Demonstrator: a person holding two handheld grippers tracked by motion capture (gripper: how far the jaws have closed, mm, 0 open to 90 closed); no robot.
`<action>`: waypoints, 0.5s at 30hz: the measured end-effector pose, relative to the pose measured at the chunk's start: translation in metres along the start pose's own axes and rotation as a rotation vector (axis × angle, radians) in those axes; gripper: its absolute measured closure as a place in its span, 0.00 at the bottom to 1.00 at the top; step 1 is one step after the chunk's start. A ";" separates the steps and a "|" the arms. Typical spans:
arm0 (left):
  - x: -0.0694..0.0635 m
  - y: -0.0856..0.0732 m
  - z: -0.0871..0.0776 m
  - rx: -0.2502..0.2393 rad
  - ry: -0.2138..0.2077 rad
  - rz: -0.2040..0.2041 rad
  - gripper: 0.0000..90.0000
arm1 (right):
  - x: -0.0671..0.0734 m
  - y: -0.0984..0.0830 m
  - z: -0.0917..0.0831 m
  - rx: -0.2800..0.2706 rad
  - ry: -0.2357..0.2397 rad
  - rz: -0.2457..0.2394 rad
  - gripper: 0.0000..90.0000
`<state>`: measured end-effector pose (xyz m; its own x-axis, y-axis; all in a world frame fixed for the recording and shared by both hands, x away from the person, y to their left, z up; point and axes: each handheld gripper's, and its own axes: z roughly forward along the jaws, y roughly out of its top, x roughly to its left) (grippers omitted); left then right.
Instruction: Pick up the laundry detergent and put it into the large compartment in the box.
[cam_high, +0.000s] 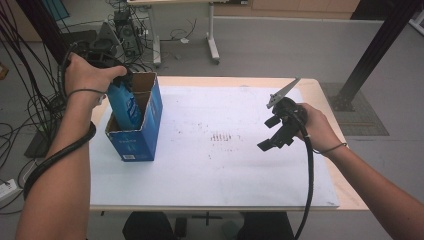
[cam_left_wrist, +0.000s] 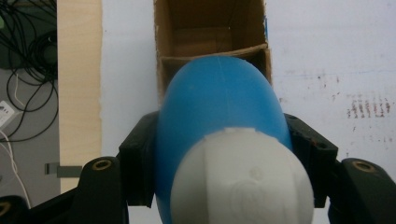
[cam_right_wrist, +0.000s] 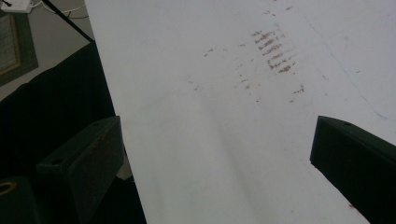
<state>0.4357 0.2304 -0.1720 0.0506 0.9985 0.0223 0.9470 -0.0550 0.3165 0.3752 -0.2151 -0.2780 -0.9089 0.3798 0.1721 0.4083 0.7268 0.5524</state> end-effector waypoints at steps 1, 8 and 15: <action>0.000 0.000 0.001 0.000 -0.001 0.002 0.42 | 0.000 0.000 0.000 0.001 0.000 0.002 0.03; 0.001 -0.004 0.014 0.020 0.001 0.001 0.42 | -0.001 -0.002 0.002 0.003 0.005 0.008 0.03; 0.001 -0.007 0.028 0.038 -0.011 -0.001 0.42 | -0.003 -0.003 0.004 0.002 0.006 0.012 0.03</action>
<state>0.4376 0.2323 -0.2005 0.0527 0.9985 0.0114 0.9585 -0.0538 0.2799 0.3770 -0.2158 -0.2831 -0.9044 0.3850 0.1839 0.4194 0.7231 0.5489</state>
